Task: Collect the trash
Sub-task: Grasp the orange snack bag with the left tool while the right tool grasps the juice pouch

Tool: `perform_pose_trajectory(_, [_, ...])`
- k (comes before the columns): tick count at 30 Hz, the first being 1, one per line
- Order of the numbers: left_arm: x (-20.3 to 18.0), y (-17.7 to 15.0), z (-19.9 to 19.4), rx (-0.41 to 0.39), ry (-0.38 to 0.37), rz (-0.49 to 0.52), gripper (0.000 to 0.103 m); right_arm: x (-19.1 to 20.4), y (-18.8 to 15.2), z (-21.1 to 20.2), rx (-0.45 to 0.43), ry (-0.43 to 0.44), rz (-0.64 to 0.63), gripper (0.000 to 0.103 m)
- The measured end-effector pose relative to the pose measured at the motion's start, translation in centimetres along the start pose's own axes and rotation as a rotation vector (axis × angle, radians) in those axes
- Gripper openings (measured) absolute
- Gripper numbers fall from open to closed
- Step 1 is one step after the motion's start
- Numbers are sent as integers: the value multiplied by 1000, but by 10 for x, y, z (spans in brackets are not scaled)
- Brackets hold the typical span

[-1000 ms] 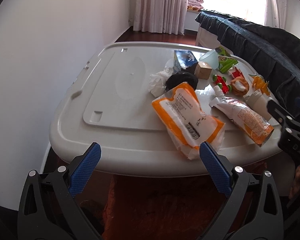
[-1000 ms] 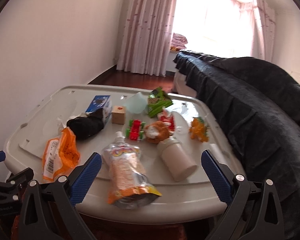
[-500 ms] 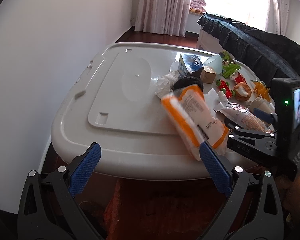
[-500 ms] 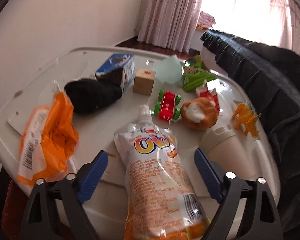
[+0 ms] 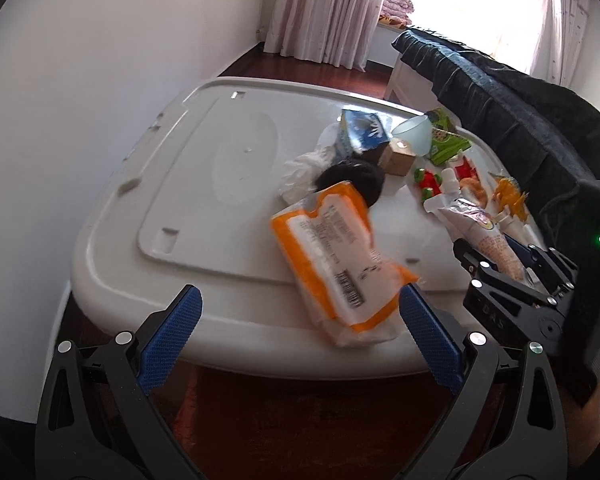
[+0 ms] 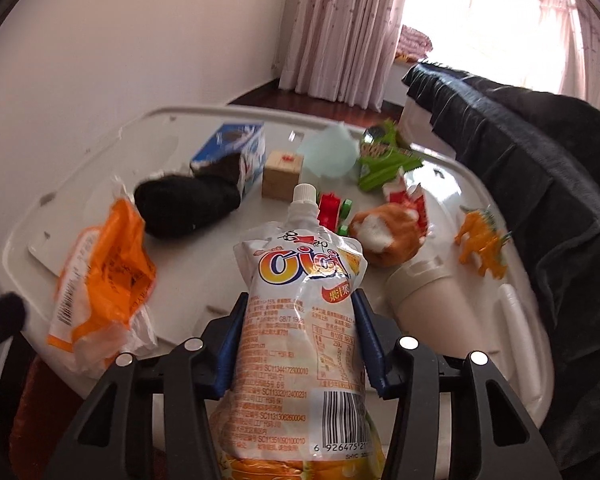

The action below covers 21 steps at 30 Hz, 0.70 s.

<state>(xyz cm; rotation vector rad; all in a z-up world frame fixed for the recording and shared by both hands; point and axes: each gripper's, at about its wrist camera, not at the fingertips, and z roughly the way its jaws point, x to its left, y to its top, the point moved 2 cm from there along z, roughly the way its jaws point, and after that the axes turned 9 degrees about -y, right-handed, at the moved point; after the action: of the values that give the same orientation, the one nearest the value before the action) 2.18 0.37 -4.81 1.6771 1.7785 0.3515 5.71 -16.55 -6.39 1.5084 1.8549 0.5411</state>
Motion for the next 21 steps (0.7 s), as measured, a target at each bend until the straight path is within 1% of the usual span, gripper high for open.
perform_pose_trajectory(3, [-15,11,17,10,4,4,96,-8,6,-23,-66,-19,-4,50])
perform_pose_trajectory(5, [-18,15,31,19,8,-22,96,-15,10,-35,-98,-26,3,50])
perform_pose_trajectory(7, [-18,18,47,31,35,-49,96,-21,13,-44,-120,-30,9,50])
perform_pose_trajectory(11, [-18,19,72,50,71,-63,95,-30,15,-48,-133,-24,25,50])
perform_pose_trajectory(13, [-18,19,81,52,85,-62,92,-31,14,-48,-132,-20,26,50])
perform_pose_trajectory(14, [-17,18,85,57,88,-63,87,-31,13,-48,-132,-21,24,50])
perform_pose_trajectory(15, [-15,17,90,66,91,-71,77,-31,13,-48,-133,-19,24,50])
perform_pose_trajectory(17, [-13,18,87,38,99,-67,58,-31,12,-47,-133,-16,24,50])
perform_pose_trajectory(19, [-8,19,83,26,80,-85,44,-31,12,-48,-135,-16,26,50])
perform_pose_trajectory(20, [-5,19,82,23,70,-95,42,-31,12,-48,-134,-15,29,50])
perform_pose_trajectory(21, [-2,19,78,15,58,-104,37,-31,12,-48,-134,-14,31,50])
